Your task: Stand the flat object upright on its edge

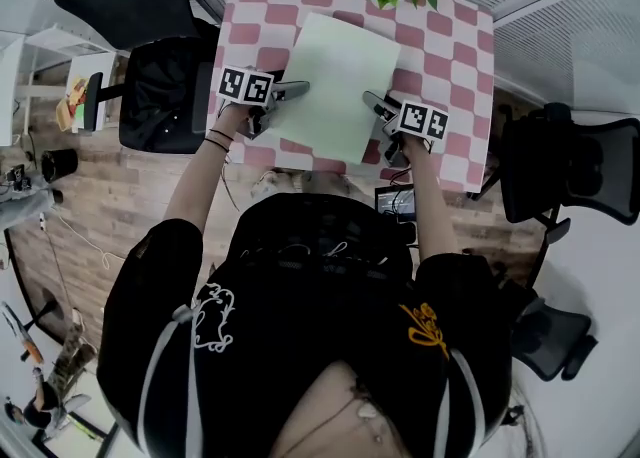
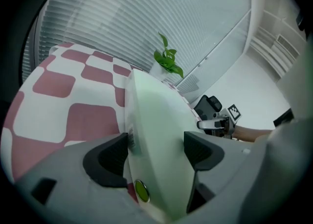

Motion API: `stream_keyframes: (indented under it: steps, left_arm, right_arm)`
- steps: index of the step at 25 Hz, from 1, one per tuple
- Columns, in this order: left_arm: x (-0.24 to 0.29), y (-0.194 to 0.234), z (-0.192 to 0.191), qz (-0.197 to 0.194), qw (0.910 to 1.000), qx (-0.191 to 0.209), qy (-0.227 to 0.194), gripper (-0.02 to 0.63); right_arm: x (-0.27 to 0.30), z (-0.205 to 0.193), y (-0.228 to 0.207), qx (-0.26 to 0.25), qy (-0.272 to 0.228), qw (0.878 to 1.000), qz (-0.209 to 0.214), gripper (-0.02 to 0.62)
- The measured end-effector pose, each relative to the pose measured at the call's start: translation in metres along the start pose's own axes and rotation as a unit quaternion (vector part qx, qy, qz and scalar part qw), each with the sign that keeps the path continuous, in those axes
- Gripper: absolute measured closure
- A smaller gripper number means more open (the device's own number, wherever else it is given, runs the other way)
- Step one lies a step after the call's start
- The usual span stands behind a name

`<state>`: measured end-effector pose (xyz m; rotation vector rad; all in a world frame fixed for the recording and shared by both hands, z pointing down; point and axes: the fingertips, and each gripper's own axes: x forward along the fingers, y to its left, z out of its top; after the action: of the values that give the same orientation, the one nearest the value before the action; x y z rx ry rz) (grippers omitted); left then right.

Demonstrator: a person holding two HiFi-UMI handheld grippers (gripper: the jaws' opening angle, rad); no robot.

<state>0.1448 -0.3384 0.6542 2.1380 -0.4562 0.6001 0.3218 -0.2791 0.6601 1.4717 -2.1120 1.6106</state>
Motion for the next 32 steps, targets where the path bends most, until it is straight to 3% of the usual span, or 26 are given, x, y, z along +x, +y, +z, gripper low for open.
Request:
stream_keyframes:
  steps: [4, 8, 14, 18, 23, 25, 28, 32]
  left_arm:
    - [-0.006, -0.005, 0.001, 0.015, 0.9996, 0.025, -0.001, 0.245]
    - [-0.02, -0.018, 0.017, 0.025, 0.9973, 0.062, -0.031, 0.25]
    - [-0.044, -0.033, 0.045, 0.065, 0.987, 0.134, -0.061, 0.259]
    - [-0.059, -0.044, 0.066, 0.104, 0.972, 0.195, -0.081, 0.265]
    - [-0.074, -0.052, 0.09, 0.168, 0.9419, 0.269, -0.111, 0.273]
    - [-0.076, -0.053, 0.096, 0.191, 0.9315, 0.285, -0.121, 0.276]
    - [-0.074, -0.05, 0.098, 0.213, 0.9241, 0.291, -0.127, 0.281]
    - [-0.072, -0.046, 0.101, 0.247, 0.9106, 0.303, -0.134, 0.284]
  right_arm:
    - [-0.007, 0.003, 0.008, -0.031, -0.013, 0.999, -0.015, 0.322]
    - [-0.019, 0.022, 0.027, -0.091, -0.036, 0.995, -0.023, 0.322]
    - [-0.038, 0.062, 0.075, -0.229, -0.077, 0.969, -0.048, 0.323]
    - [-0.049, 0.079, 0.1, -0.3, -0.101, 0.946, -0.076, 0.324]
    - [-0.055, 0.097, 0.121, -0.373, -0.139, 0.911, -0.111, 0.326]
    - [-0.056, 0.102, 0.125, -0.395, -0.153, 0.897, -0.126, 0.327]
    - [-0.056, 0.107, 0.127, -0.419, -0.165, 0.881, -0.144, 0.328]
    - [-0.052, 0.109, 0.124, -0.428, -0.172, 0.873, -0.16, 0.33]
